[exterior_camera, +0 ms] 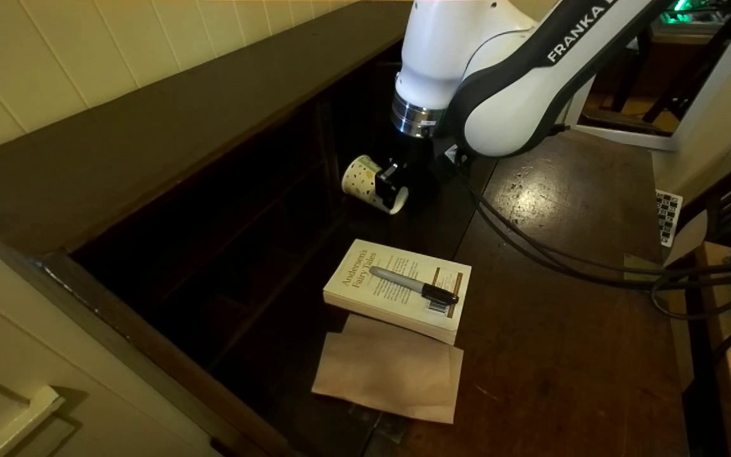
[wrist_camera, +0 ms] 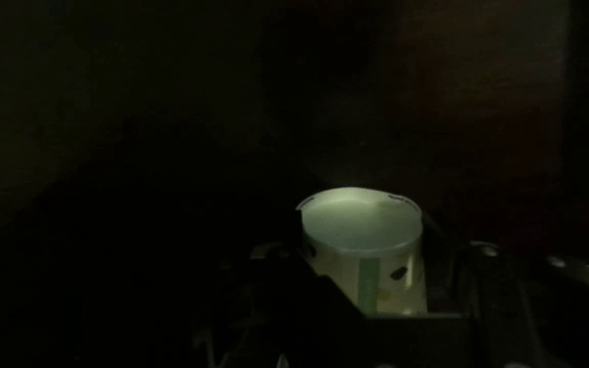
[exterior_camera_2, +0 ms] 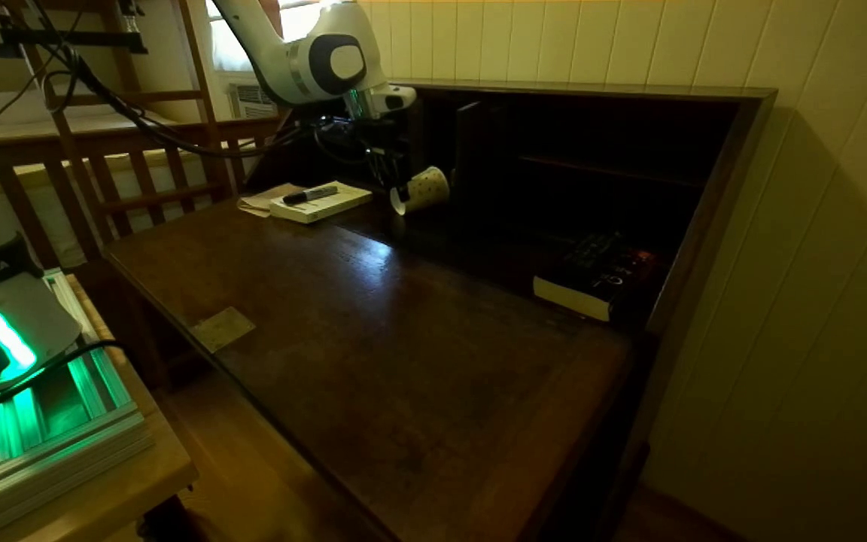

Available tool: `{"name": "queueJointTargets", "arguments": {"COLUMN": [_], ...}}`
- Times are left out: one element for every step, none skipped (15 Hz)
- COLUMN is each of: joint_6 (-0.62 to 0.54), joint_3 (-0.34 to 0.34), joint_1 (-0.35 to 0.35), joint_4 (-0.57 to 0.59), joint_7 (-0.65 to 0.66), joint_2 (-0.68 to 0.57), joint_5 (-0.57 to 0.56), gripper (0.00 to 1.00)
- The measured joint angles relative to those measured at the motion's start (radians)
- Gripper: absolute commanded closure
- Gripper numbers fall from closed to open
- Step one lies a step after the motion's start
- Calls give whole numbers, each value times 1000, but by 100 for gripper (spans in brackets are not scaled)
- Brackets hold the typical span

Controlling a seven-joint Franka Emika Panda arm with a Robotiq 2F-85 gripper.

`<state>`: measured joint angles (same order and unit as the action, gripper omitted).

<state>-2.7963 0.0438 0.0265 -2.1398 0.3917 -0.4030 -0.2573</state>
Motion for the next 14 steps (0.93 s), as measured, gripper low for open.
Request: {"name": "queueJointTargets", "arguments": {"joint_6": [18,38,60,79,99,118,139,159,181,201,221,241,259,276], "joint_3": [8,17,28,38,47,53,57,59,60,60,60,60,59,59], "joint_1": [-11,-23,-37,-49,-60,-68,-75,-81,-85,-89,-94,-100,-105,-111], "joint_4": [0,0,0,0,0,0,0,-1,-1,-1,-1,-2,-2,-3], "joint_7": [-12,-16,-16,-16,-16,-16,-16,-16,-16,-16,-16,-16,-16,-16], "joint_2": [4,9,15,21,27,31,36,41,45,49,53,57,61,66], "joint_5": [8,10,10,10,10,10,10,10,10,10,10,10,10,10], "gripper": [43,44,42,40,39,39,41,41,45,46,47,47,46,46]}}
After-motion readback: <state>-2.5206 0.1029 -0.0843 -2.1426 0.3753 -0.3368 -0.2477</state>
